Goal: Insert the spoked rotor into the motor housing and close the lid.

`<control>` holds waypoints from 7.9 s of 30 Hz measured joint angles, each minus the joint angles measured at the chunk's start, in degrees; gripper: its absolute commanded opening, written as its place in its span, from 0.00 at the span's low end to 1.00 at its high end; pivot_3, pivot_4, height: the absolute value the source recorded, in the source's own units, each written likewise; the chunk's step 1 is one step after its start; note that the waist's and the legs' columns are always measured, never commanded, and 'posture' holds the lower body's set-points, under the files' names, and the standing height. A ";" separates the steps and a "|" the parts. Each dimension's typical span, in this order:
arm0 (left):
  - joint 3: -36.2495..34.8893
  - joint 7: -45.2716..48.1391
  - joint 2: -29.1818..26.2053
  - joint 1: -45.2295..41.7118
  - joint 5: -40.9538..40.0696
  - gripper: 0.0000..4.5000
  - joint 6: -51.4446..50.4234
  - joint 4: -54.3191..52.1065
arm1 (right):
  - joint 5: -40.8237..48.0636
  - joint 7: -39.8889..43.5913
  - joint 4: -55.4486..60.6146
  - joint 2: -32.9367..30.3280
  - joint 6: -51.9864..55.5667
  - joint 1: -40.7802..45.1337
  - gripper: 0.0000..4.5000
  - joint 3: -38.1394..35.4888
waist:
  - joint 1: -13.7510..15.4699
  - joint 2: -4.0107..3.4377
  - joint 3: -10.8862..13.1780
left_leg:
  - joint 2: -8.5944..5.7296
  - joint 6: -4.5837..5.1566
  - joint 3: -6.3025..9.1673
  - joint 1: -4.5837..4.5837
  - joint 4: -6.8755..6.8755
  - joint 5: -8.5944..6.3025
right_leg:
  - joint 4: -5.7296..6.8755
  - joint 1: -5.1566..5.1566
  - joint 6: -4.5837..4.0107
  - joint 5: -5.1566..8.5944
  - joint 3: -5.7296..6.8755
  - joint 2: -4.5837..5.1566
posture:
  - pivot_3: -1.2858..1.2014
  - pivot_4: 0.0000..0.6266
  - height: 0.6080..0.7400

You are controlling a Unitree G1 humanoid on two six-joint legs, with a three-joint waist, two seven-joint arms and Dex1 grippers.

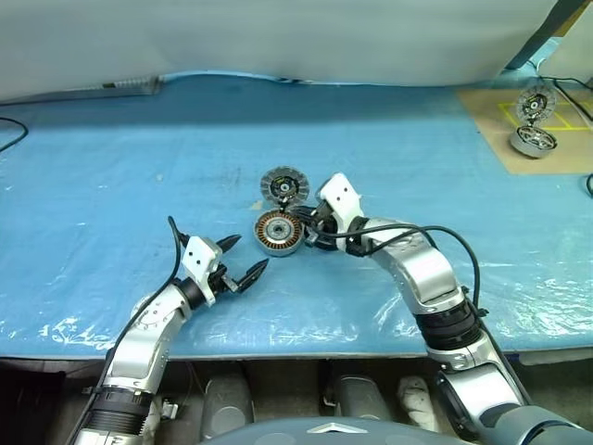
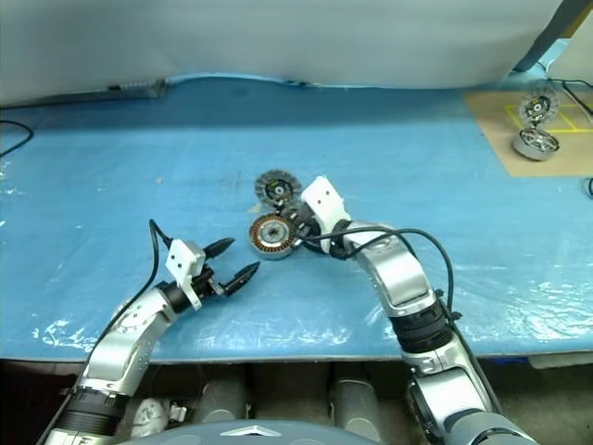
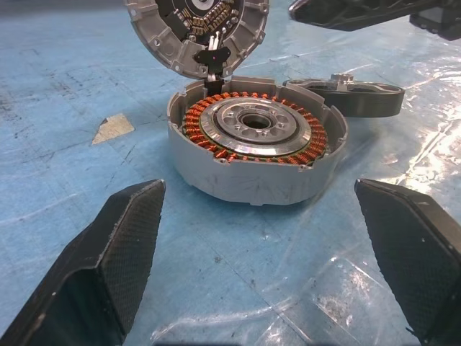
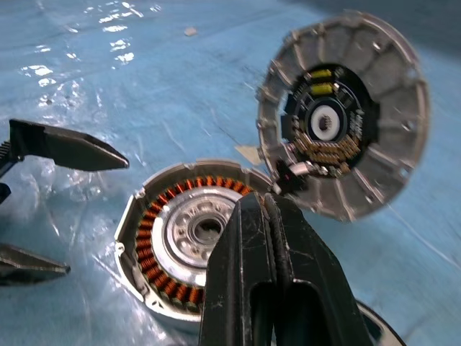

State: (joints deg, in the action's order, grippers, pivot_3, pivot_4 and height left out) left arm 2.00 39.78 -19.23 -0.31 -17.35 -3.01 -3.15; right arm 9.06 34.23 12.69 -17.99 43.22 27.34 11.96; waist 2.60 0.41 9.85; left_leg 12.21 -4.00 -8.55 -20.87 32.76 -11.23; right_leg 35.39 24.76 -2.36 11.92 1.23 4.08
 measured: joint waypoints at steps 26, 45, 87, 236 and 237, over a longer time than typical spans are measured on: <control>0.12 -0.02 -0.03 0.39 -0.01 1.00 -0.22 -0.02 | 1.82 2.73 -1.17 -9.01 2.94 -3.48 0.56 -0.47 | 0.04 0.00 0.00 | 0.01 0.01 0.00 -0.02 0.04 0.00 | 0.04 -0.02 -0.01 0.00 -0.02 -0.01 | 0.52 0.24 1.00; 0.08 -1.10 -0.02 1.69 -0.01 1.00 -0.21 -1.22 | -0.65 7.53 -6.32 -11.16 -3.18 -1.75 0.29 2.26 | -0.08 0.09 -0.07 | 0.03 0.03 -0.01 0.41 0.04 -0.01 | 0.02 -0.55 0.01 0.03 -0.02 -0.01 | 0.52 0.24 1.00; -0.04 -1.28 -0.09 2.44 0.15 1.00 0.59 -1.78 | 0.56 4.86 -4.18 -2.39 5.29 11.35 0.27 10.78 | 0.12 0.07 -0.05 | 0.33 -0.01 -0.02 0.63 -0.32 -0.01 | -0.30 -0.51 -0.08 0.07 -0.04 -0.40 | 0.52 0.24 1.00; -0.20 -1.53 -0.72 3.44 0.15 1.00 0.46 -3.75 | -2.26 36.17 -56.99 11.41 -23.05 23.71 0.00 -4.47 | 0.03 -0.05 -0.02 | 1.16 0.23 -0.18 -0.03 0.38 -0.14 | 0.41 0.29 -0.84 0.11 0.21 -0.93 | 0.52 0.24 1.00; -0.20 -1.52 -0.76 3.42 0.15 1.00 0.40 -3.74 | -2.16 35.26 -55.54 11.51 -22.64 22.77 0.00 -4.47 | 0.02 -0.05 -0.02 | 1.16 0.23 -0.18 -0.01 0.38 -0.14 | 0.41 0.28 -0.84 0.11 0.20 -0.93 | 0.52 0.24 1.00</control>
State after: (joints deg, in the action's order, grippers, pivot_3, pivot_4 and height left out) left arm 1.80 38.26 -19.99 3.11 -17.20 -2.61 -6.90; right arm 6.89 69.49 -42.84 -6.48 20.59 50.11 7.49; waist 2.62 0.36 9.83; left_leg 13.36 -3.77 -8.73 -20.88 33.14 -11.38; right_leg 35.80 25.03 -3.20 12.02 1.43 3.15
